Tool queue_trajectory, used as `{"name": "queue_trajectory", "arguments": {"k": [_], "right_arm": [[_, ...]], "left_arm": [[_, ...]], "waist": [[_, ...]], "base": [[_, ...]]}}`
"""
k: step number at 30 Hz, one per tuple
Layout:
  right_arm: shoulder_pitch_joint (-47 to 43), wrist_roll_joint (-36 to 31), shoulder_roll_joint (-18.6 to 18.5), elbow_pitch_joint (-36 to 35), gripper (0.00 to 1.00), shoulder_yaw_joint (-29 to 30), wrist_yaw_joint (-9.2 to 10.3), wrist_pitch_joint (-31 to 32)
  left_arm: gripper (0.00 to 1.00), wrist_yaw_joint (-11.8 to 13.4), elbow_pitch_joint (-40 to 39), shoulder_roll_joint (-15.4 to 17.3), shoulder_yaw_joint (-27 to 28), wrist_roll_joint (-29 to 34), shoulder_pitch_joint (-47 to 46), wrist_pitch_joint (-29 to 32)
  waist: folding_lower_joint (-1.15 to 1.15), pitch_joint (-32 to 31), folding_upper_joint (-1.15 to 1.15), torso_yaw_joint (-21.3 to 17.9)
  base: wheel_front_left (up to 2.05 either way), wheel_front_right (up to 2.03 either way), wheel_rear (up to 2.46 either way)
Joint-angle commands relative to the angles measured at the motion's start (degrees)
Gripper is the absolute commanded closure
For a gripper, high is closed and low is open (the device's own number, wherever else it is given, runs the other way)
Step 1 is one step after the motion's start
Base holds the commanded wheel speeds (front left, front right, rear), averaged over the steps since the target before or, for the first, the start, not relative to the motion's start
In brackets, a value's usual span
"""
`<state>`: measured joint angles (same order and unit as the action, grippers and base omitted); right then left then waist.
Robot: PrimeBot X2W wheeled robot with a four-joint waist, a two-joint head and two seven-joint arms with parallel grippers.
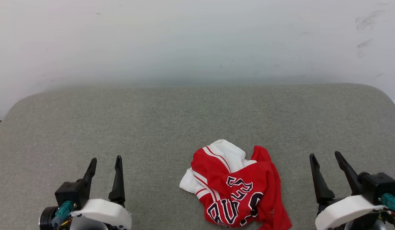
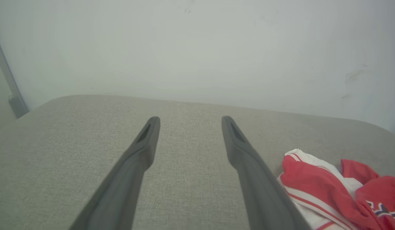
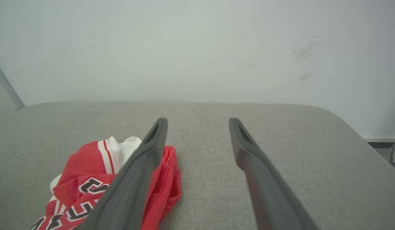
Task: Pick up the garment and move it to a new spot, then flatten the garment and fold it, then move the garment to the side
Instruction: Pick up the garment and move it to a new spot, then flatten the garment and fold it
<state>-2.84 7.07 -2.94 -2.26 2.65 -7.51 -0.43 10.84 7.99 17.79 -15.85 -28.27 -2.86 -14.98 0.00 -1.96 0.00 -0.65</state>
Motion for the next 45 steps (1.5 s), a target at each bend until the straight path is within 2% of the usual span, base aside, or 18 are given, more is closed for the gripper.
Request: {"name": "queue_trajectory", "arguments": {"k": [1, 11, 15, 19, 24, 28, 33, 40, 45], "right_arm": [[-0.99, 0.22, 0.09, -0.27, 0.00, 0.20, 0.04, 0.21], [-0.66, -0.20, 0.10, -0.37, 0.00, 1.14, 0.04, 0.86], [0.14, 1.99, 0.10, 0.42, 0.00, 1.46, 0.04, 1.46], [2.58, 5.36, -0.19, 3.22, 0.00, 1.87, 0.04, 5.84], [7.51, 9.83, -4.20, 8.75, 0.00, 1.57, 0.04, 13.95], [13.27, 13.98, -8.48, 12.37, 0.00, -1.77, 0.04, 19.84], [21.51, 18.68, -12.66, 16.27, 0.00, -9.12, 0.04, 26.47], [31.88, 23.73, -15.91, 21.75, 0.00, -21.57, 0.04, 35.44], [36.68, 25.71, -16.82, 27.13, 0.00, -27.78, 0.04, 38.33]], "left_arm": [[0.00, -0.15, -0.21, 0.20, 0.00, -0.18, 0.82, -0.28], [0.00, -0.32, -0.15, -0.26, -1.10, -0.45, 1.03, 0.17], [0.00, -0.43, 0.23, -0.27, -1.25, -0.36, 0.35, 0.13], [0.00, -0.40, -0.02, -0.35, -1.56, -0.08, -0.55, 0.16], [0.00, -0.78, -0.19, -1.01, -2.07, 0.38, -2.45, 0.08], [0.00, -0.62, -1.34, -1.67, -2.40, 1.07, -3.95, -0.08], [0.00, -1.03, -2.08, -3.02, -2.51, 2.05, -6.06, -0.21], [0.00, -2.03, -2.33, -4.58, -2.32, 3.25, -9.44, -0.31], [0.00, -3.07, -2.33, -5.78, -1.69, 4.39, -10.76, -0.28]], "waist": [[0.00, -0.08, 0.00, 0.12], [0.00, -0.46, 0.00, 0.38], [0.00, -0.53, 0.00, 0.64], [0.00, 0.04, 0.00, 1.49], [0.00, 1.52, 0.00, 3.66], [0.00, 4.01, 0.00, 5.49], [0.00, 7.33, 0.00, 7.51], [0.00, 11.54, 0.00, 9.62], [0.00, 13.89, 0.00, 10.62]], "base": [[0.00, 0.00, 0.00], [0.00, 0.00, 0.00], [0.00, 0.00, 0.00], [0.00, 0.00, 0.00], [0.00, 0.00, 0.00], [0.00, 0.00, 0.00], [0.00, 0.00, 0.00], [0.00, 0.00, 0.00], [0.00, 0.00, 0.00]]}}
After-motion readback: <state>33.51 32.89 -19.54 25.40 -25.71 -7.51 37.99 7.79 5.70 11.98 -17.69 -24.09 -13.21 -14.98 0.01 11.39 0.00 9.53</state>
